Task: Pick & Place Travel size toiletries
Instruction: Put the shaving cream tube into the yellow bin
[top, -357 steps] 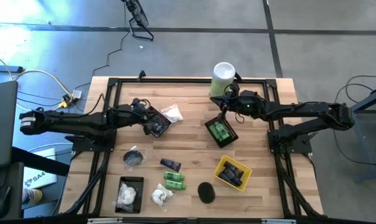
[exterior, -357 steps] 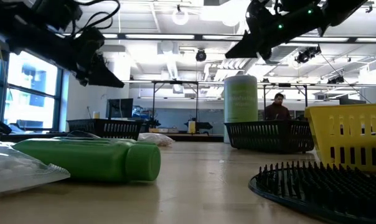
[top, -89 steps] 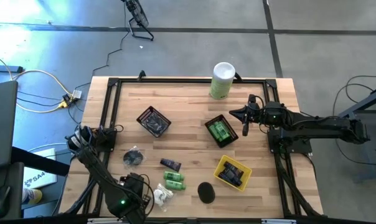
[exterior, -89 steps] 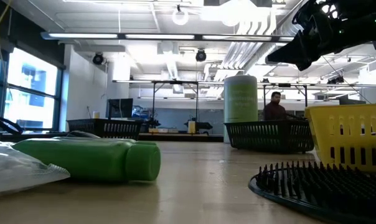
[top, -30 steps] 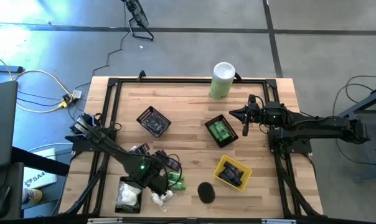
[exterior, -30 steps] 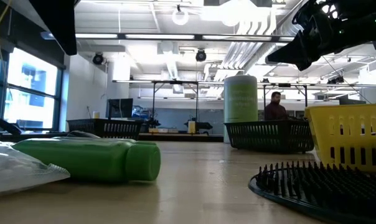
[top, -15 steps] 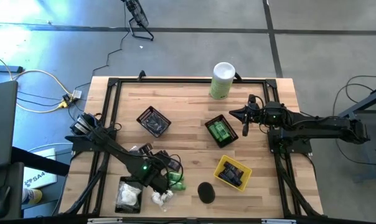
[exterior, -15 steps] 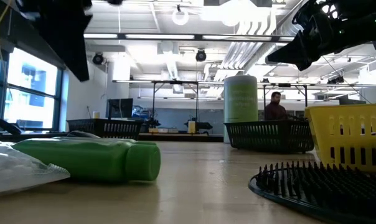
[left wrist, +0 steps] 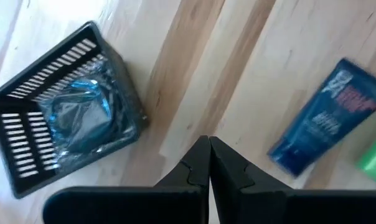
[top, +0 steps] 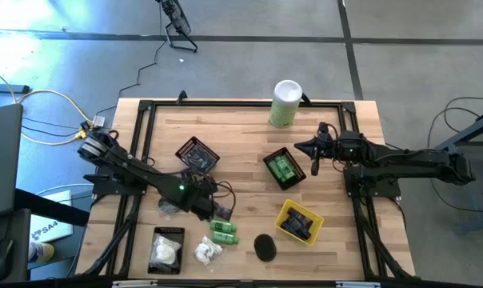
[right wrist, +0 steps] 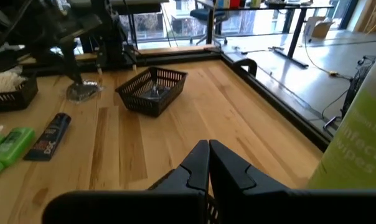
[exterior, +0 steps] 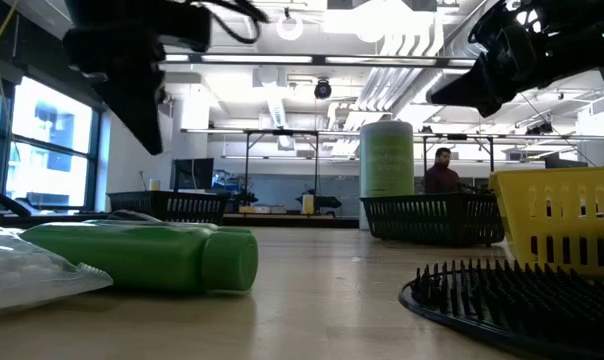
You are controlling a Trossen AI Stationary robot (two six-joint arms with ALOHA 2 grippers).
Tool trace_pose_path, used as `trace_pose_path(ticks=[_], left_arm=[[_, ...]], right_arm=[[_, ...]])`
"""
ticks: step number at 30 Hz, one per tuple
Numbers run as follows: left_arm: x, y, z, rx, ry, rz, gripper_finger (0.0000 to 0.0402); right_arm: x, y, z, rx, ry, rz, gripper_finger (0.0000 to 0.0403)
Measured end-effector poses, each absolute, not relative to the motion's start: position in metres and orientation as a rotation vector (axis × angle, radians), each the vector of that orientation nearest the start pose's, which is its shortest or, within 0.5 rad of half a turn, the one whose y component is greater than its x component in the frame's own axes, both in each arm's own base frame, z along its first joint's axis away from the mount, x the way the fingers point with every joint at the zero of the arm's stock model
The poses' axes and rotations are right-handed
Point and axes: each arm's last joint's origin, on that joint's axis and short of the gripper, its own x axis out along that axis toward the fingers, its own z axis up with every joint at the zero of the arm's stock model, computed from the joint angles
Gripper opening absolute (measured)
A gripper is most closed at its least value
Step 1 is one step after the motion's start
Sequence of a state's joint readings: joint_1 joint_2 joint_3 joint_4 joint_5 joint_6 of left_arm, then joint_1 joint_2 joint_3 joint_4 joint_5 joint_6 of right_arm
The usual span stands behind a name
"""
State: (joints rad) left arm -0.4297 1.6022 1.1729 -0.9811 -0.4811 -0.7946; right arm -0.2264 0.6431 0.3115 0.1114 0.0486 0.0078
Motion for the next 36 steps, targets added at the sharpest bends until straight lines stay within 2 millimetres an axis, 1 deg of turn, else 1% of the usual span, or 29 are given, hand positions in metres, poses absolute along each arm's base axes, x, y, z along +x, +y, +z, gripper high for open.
trace_pose_path(ticks=[4, 8, 11, 15, 17, 21, 26, 33, 36], left_arm=[[0.255, -0.103, 0.224, -0.063, 1.044, 0.435, 0.0000], [0.232, -0.092, 0.218, -0.045, 1.011, 0.386, 0.0000], [0.212, -0.080, 0.215, -0.007, 1.005, 0.355, 0.0000], [0.191, -0.063, 0.218, -0.040, 0.959, 0.320, 0.0000], [0.183, -0.057, 0.222, -0.057, 0.926, 0.295, 0.0000], [0.176, -0.053, 0.232, -0.081, 0.834, 0.210, 0.0000], [0.176, -0.054, 0.240, -0.075, 0.763, 0.158, 0.0000], [0.178, -0.053, 0.236, -0.017, 0.780, 0.191, 0.0000], [0.180, -0.054, 0.234, 0.035, 0.793, 0.182, 0.0004]], right_arm=[[0.153, -0.037, 0.215, 0.028, 0.234, -0.276, 0.0004], [0.157, -0.038, 0.215, 0.027, 0.222, -0.280, 0.0004], [0.161, -0.039, 0.216, 0.026, 0.206, -0.282, 0.0004], [0.165, -0.040, 0.218, 0.046, 0.164, -0.284, 0.0004], [0.167, -0.041, 0.219, 0.071, 0.142, -0.285, 0.0004], [0.169, -0.041, 0.219, 0.079, 0.126, -0.286, 0.0004], [0.170, -0.041, 0.219, 0.078, 0.120, -0.285, 0.0004], [0.170, -0.041, 0.219, 0.078, 0.119, -0.285, 0.0004], [0.170, -0.041, 0.219, 0.091, 0.118, -0.286, 0.0004]])
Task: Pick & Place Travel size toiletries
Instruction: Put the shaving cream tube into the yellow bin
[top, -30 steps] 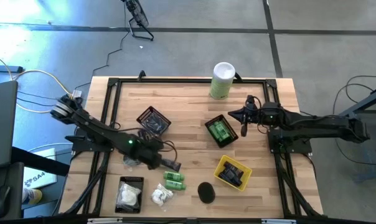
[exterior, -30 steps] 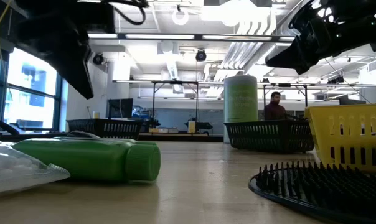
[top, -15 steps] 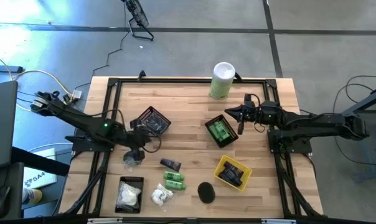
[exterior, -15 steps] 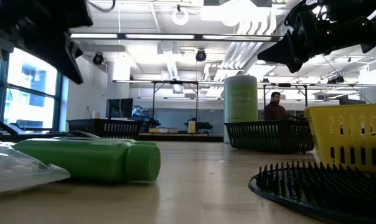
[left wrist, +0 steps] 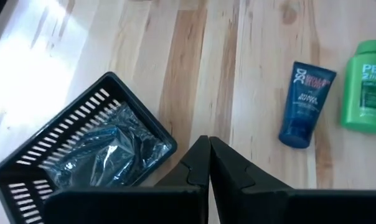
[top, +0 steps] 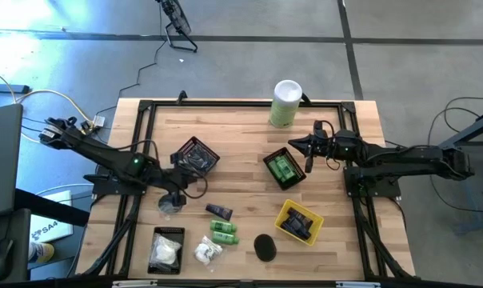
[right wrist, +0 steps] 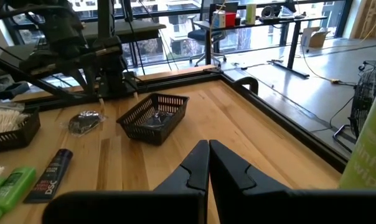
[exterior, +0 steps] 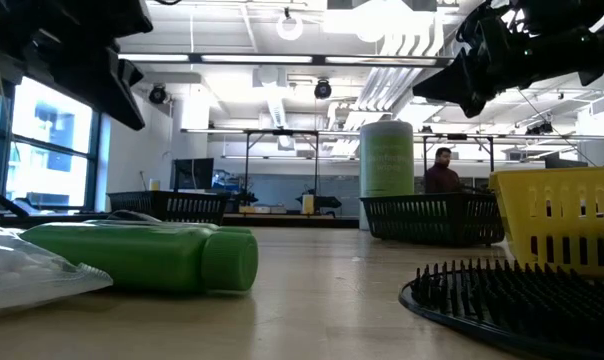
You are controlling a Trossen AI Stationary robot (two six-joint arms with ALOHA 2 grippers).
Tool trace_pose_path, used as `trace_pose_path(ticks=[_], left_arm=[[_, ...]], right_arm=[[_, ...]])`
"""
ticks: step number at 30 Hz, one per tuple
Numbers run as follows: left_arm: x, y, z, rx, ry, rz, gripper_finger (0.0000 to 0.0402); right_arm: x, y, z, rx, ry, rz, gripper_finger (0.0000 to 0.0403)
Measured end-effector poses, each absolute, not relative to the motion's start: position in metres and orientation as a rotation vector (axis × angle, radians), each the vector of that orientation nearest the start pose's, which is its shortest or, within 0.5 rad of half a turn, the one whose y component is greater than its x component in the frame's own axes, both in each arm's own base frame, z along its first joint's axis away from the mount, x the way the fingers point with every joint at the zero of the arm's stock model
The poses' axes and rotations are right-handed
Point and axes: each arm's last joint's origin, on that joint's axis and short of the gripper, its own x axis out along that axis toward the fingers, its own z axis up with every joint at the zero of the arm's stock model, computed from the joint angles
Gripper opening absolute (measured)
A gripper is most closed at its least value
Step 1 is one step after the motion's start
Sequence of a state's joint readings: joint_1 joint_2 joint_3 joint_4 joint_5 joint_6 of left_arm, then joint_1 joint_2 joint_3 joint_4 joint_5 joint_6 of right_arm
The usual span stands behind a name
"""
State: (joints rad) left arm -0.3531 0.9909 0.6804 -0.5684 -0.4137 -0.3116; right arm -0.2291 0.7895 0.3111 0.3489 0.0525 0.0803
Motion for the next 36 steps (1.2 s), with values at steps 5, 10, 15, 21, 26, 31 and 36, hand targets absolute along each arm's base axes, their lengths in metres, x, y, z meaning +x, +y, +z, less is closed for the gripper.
trace_pose_path(ticks=[5, 10, 15, 21, 26, 31, 36], left_arm=[[0.181, -0.054, 0.233, 0.043, 0.796, 0.191, 0.0053], [0.181, -0.054, 0.233, 0.049, 0.793, 0.203, 0.0128], [0.183, -0.054, 0.234, 0.039, 0.774, 0.199, 0.0195], [0.188, -0.058, 0.239, 0.001, 0.710, 0.143, 0.0244], [0.190, -0.059, 0.240, -0.011, 0.698, 0.121, 0.0255], [0.193, -0.062, 0.235, -0.037, 0.734, 0.066, 0.0255], [0.206, -0.068, 0.223, -0.040, 0.775, 0.019, 0.0255]], right_arm=[[0.170, -0.041, 0.219, 0.094, 0.118, -0.284, 0.0004], [0.170, -0.041, 0.219, 0.094, 0.118, -0.283, 0.0004], [0.170, -0.041, 0.219, 0.094, 0.118, -0.282, 0.0004], [0.170, -0.041, 0.219, 0.094, 0.118, -0.282, 0.0004], [0.170, -0.041, 0.219, 0.094, 0.118, -0.282, 0.0004], [0.170, -0.041, 0.219, 0.094, 0.118, -0.282, 0.0004], [0.170, -0.041, 0.219, 0.094, 0.119, -0.282, 0.0004]])
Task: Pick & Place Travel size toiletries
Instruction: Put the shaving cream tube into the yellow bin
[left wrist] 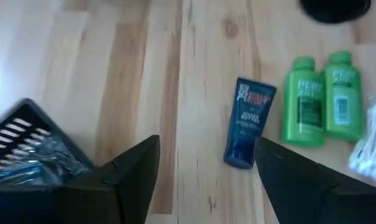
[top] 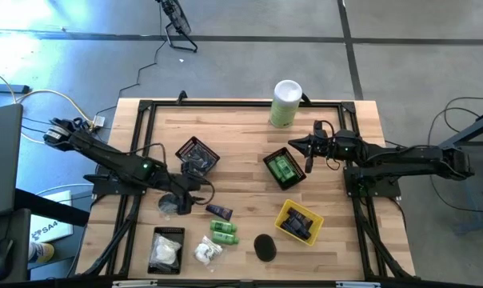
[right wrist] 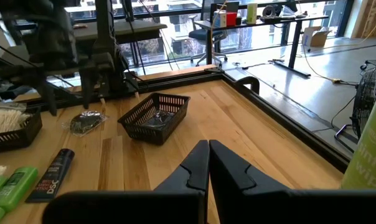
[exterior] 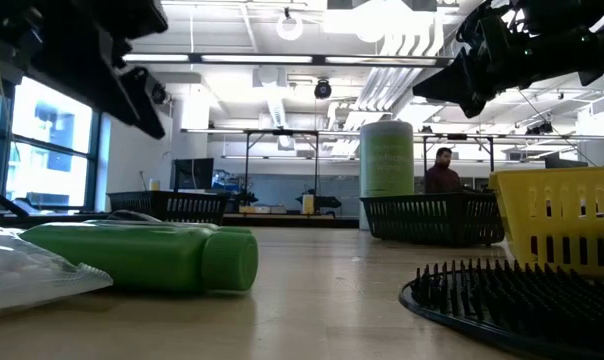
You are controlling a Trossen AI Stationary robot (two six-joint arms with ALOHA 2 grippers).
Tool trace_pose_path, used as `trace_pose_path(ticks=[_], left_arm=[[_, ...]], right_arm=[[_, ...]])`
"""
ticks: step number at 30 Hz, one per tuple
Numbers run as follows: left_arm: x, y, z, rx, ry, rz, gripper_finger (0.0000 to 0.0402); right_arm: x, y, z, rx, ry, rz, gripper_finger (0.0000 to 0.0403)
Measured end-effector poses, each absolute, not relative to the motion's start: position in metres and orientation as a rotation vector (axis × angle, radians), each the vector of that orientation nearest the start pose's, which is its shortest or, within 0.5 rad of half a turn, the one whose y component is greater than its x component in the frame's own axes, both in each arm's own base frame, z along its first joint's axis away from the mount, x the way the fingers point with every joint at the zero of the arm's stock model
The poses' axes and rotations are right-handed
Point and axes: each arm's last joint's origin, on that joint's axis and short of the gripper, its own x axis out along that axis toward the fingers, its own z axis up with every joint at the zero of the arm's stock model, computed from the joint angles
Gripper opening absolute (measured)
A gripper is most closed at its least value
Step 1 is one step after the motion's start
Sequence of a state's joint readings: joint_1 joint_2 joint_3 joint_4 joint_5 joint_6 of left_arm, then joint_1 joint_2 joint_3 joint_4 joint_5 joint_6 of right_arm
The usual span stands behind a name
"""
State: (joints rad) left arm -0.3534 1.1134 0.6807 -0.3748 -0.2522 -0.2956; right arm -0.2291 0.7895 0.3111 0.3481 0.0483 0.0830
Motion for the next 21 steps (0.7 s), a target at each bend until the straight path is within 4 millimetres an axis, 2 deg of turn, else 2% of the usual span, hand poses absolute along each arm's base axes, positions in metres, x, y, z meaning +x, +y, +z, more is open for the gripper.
trace_pose_path(ticks=[10, 21], left_arm=[[0.228, -0.080, 0.187, -0.043, 0.918, -0.062, 0.0255], [0.244, -0.088, 0.169, -0.063, 0.925, -0.126, 0.0255]], right_arm=[[0.170, -0.041, 0.219, 0.095, 0.120, -0.280, 0.0004], [0.171, -0.040, 0.219, 0.099, 0.122, -0.233, 0.0004]])
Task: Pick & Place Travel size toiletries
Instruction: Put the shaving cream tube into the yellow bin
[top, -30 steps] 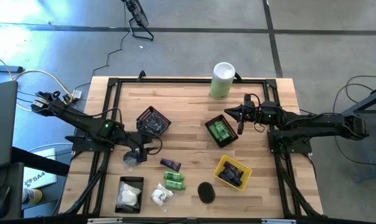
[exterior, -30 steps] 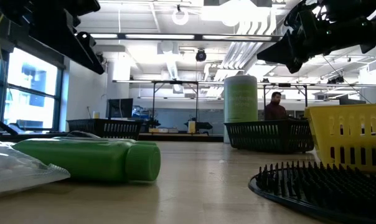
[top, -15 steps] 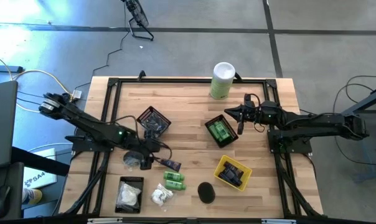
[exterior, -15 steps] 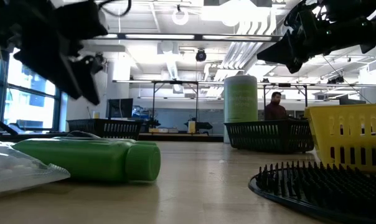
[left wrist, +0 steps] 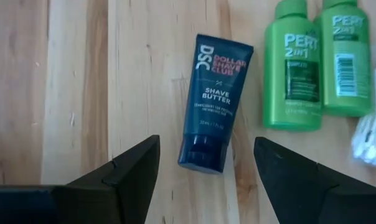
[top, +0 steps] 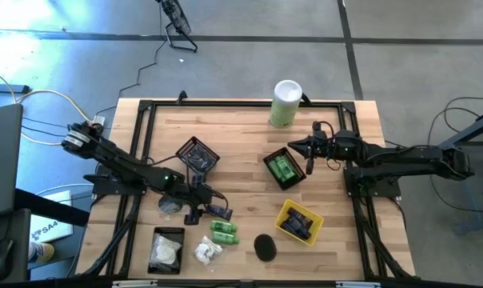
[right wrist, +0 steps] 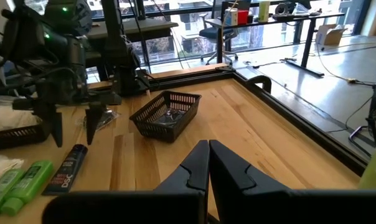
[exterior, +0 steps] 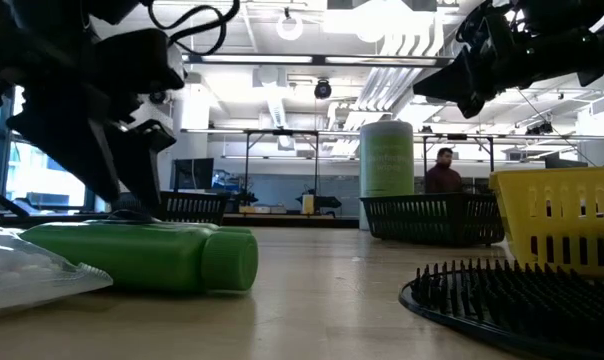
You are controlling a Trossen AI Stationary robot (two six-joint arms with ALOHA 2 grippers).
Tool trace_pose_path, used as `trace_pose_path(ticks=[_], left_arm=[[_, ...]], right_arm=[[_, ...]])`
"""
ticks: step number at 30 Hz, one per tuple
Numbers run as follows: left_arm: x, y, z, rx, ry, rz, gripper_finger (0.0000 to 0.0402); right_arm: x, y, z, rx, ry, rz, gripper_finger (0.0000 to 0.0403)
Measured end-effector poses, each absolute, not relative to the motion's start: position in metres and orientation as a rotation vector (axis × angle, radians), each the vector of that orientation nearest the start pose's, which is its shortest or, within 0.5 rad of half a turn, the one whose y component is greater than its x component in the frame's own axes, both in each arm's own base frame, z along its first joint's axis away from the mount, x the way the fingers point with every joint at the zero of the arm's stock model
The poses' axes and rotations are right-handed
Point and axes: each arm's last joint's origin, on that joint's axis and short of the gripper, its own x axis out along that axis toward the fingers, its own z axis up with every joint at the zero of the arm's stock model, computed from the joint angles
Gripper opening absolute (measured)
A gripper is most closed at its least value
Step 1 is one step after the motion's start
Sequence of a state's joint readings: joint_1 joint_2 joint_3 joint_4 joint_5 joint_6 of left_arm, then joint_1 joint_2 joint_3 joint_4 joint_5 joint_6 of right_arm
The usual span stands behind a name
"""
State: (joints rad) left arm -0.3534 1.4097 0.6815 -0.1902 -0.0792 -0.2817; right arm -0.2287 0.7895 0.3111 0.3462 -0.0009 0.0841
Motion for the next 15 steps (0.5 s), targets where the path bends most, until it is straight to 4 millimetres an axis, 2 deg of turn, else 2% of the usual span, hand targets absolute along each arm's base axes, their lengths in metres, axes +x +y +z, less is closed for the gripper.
trace_pose_path(ticks=[9, 15], left_arm=[[0.248, -0.090, 0.154, -0.046, 0.978, -0.145, 0.0255], [0.250, -0.091, 0.150, -0.051, 0.987, -0.156, 0.0255]], right_arm=[[0.171, -0.040, 0.219, 0.100, 0.121, -0.229, 0.0004], [0.171, -0.040, 0.219, 0.099, 0.121, -0.230, 0.0004]])
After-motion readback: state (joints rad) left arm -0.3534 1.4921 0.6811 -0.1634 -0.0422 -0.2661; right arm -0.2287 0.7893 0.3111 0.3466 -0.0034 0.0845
